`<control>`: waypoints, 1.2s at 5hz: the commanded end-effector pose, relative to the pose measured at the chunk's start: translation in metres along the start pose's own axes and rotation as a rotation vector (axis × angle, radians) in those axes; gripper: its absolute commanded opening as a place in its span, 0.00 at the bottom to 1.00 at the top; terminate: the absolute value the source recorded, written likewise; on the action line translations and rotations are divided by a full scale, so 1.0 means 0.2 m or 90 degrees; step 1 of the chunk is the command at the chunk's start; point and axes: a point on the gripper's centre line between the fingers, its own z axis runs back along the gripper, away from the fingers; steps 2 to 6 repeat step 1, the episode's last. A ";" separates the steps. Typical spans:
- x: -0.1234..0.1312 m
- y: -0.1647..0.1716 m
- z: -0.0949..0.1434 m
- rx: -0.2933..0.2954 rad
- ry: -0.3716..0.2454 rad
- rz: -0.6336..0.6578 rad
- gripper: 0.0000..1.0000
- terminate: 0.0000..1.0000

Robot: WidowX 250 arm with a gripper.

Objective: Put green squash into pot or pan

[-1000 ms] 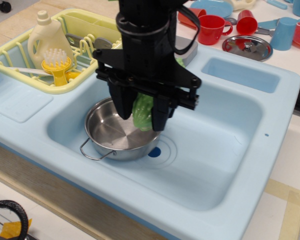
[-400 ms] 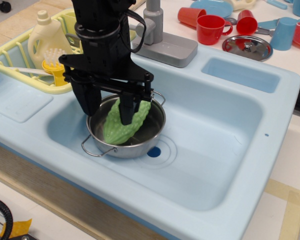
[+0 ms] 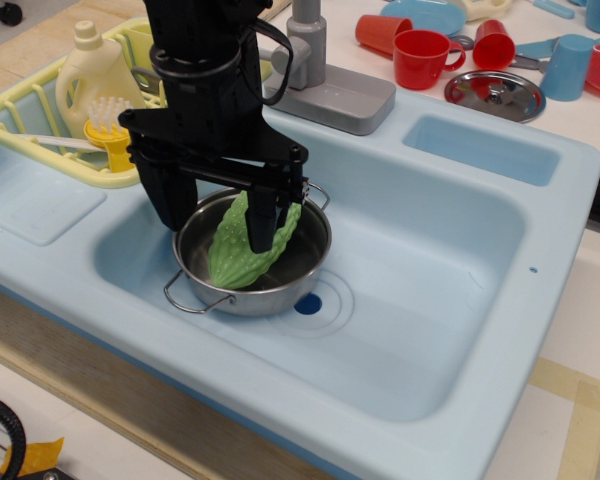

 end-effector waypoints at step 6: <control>0.01 0.01 0.02 0.000 -0.010 0.005 1.00 1.00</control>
